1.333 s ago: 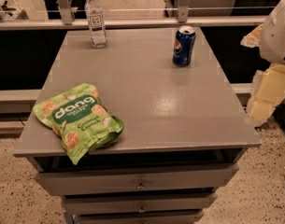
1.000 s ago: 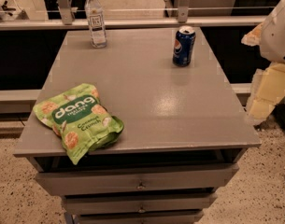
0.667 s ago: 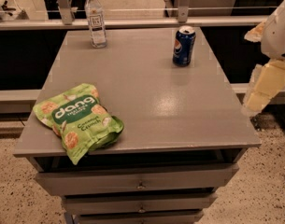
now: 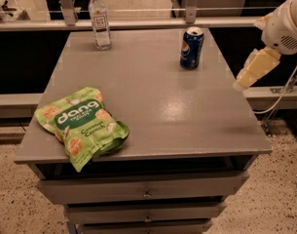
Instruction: Move pepsi can near green rice chip bag
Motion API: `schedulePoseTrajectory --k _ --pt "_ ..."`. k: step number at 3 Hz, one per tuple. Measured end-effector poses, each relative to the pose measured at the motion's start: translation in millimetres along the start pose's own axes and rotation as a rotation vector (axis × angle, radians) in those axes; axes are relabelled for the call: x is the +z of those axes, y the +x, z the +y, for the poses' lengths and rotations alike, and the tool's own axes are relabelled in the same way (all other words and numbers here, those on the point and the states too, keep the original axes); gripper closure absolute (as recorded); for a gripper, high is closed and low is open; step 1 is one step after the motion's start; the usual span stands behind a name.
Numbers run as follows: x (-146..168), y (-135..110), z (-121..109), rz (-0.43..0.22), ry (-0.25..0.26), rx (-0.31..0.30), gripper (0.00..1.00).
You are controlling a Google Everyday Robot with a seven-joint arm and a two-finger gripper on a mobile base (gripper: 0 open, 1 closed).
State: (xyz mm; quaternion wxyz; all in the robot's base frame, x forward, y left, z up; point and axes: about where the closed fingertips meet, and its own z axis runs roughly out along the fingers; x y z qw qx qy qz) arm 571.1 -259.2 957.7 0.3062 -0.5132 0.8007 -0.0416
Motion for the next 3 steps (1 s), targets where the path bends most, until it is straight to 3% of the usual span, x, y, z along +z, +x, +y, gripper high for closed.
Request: schedulePoseTrajectory --k 1,3 --pt "36 -9 -38 -0.105 0.028 0.093 0.00" --pt "103 -44 -71 -0.304 -0.025 0.246 0.00"
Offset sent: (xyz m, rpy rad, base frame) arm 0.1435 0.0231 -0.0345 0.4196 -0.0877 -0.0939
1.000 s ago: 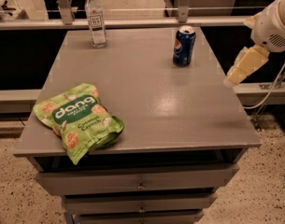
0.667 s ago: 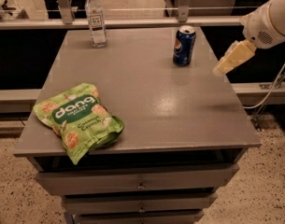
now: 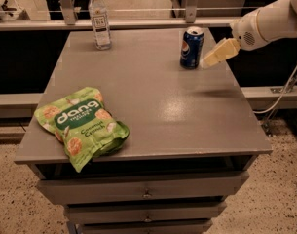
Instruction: Move pepsi can near green rice chip bag
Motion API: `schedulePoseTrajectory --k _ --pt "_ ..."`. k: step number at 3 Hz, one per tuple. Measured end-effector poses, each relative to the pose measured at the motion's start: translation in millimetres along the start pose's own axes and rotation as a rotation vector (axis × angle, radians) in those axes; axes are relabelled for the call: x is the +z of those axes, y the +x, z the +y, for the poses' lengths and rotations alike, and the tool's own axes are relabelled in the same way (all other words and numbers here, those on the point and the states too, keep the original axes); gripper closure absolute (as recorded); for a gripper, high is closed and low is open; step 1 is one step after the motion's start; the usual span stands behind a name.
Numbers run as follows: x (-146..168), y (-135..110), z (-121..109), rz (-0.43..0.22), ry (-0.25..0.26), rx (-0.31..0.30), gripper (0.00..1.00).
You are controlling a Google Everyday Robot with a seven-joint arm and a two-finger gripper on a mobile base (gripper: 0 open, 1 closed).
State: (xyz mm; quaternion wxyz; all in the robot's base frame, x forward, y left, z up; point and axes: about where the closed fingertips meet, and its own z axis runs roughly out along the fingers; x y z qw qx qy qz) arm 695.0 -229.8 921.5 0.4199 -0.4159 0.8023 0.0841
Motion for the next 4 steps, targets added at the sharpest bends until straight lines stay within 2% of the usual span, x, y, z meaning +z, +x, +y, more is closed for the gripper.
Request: schedulePoseTrajectory --k 1,2,3,4 --pt "34 -12 4 -0.098 -0.051 0.055 0.00" --pt "55 -20 4 -0.173 -0.068 0.077 0.00" --pt "72 -29 3 -0.240 -0.076 0.091 0.18" --pt "83 -32 1 -0.283 -0.078 0.114 0.41"
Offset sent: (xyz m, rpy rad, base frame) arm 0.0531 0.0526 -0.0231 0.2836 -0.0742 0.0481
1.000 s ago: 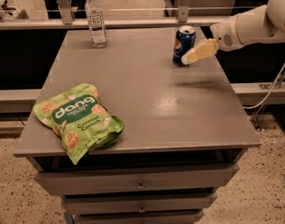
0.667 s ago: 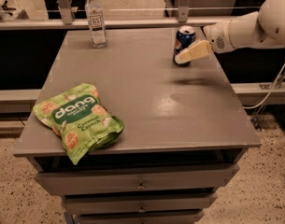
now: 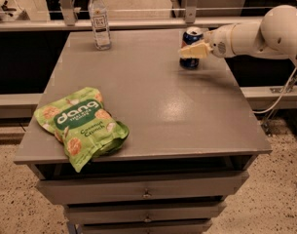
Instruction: Move pepsi can near green rice chip bag
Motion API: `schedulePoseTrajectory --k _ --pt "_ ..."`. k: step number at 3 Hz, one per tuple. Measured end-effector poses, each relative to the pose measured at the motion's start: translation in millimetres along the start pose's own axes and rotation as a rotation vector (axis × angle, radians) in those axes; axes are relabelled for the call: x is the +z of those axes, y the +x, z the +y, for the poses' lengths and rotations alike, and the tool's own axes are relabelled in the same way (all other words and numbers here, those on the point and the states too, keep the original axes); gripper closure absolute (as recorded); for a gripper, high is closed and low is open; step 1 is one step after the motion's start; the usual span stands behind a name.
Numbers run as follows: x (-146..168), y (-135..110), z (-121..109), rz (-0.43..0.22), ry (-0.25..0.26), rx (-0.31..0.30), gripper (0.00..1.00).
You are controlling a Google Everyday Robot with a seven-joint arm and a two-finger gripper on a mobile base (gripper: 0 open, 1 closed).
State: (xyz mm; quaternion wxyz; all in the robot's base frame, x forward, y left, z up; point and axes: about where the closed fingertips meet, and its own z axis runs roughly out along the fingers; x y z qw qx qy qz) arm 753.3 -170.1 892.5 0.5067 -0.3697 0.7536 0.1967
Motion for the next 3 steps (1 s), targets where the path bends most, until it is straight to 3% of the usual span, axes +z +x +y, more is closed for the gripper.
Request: schedulePoseTrajectory --k 1,2,3 --pt "2 -6 4 -0.027 -0.024 0.027 0.72" --pt "-5 -14 26 -0.032 -0.101 0.027 0.95" --pt "-3 -13 30 -0.027 -0.115 0.027 1.00"
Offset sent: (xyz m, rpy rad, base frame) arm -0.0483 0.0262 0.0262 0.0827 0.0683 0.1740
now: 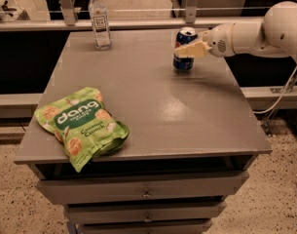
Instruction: Move pepsi can near green rice chip bag
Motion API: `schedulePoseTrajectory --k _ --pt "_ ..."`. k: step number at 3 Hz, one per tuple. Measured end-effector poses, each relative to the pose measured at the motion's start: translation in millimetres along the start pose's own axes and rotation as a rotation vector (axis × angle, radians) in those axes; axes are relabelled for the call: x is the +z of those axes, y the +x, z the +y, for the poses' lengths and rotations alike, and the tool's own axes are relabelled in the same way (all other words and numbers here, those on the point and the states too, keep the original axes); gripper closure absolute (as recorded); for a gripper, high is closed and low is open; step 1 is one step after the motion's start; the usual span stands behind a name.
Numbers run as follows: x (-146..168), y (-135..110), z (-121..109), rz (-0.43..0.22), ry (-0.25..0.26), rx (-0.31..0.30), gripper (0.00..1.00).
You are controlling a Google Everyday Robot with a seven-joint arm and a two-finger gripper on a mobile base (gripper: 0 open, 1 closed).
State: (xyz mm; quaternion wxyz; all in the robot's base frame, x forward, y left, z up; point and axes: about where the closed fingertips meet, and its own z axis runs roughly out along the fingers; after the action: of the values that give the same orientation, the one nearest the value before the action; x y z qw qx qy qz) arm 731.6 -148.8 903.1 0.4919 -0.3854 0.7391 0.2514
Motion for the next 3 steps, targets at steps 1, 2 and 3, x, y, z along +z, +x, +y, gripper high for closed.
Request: schedulePoseTrajectory --k 1,2,3 --pt "0 0 0 0.000 0.000 0.000 1.00" --pt "17 -5 42 -0.025 -0.091 -0.029 1.00" --pt "39 -14 112 -0.052 -0.231 -0.069 1.00"
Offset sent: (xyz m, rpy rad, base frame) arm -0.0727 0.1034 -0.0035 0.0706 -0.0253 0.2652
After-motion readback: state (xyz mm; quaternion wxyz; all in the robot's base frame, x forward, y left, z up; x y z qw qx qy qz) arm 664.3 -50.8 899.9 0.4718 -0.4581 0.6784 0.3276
